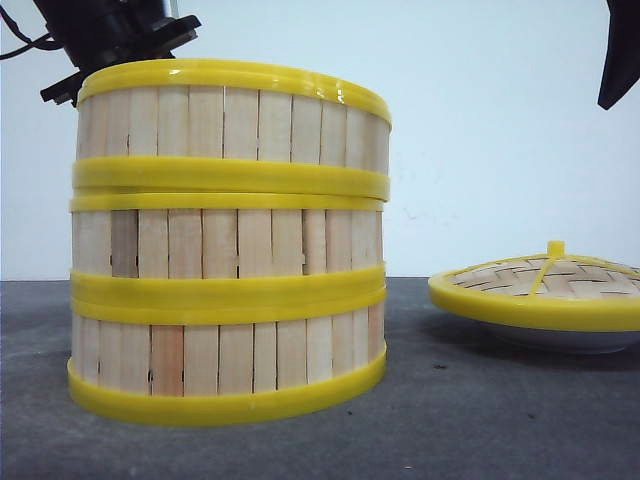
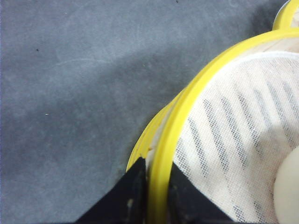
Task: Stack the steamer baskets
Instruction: 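Lower the basket onto the two-basket stack and open the left gripper, then move the right gripper to the woven lid and grip its center knob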
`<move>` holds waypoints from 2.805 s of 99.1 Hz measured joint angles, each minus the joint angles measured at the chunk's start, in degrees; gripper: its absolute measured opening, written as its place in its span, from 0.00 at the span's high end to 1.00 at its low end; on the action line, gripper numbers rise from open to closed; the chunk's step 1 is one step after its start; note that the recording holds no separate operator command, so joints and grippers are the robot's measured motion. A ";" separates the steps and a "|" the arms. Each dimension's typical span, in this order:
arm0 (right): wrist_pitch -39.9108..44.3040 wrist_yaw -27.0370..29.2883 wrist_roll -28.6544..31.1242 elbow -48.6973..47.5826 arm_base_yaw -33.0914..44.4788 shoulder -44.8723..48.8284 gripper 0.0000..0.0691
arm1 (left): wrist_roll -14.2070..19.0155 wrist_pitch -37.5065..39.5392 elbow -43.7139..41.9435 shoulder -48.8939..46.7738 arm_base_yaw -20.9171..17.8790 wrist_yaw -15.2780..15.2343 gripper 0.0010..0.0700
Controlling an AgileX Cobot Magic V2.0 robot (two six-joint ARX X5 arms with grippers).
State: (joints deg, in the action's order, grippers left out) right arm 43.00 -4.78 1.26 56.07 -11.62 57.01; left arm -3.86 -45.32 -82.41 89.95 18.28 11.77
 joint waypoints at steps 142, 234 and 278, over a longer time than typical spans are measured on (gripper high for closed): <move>-0.94 0.00 0.00 0.00 0.00 0.94 0.45 | -1.16 -0.33 0.00 -1.25 -0.90 -2.43 0.62; -18.47 -2.73 0.00 -0.02 0.00 26.77 0.45 | -0.92 -8.20 -0.02 -18.67 -11.61 -5.64 0.62; -19.52 -0.96 0.00 -0.02 0.02 28.00 0.65 | -1.03 -8.22 -0.02 -18.67 -11.67 -5.62 0.62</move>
State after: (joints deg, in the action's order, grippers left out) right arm 23.49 -5.74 1.26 56.05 -11.60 85.01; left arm -4.89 -53.54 -82.43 71.29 6.61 6.15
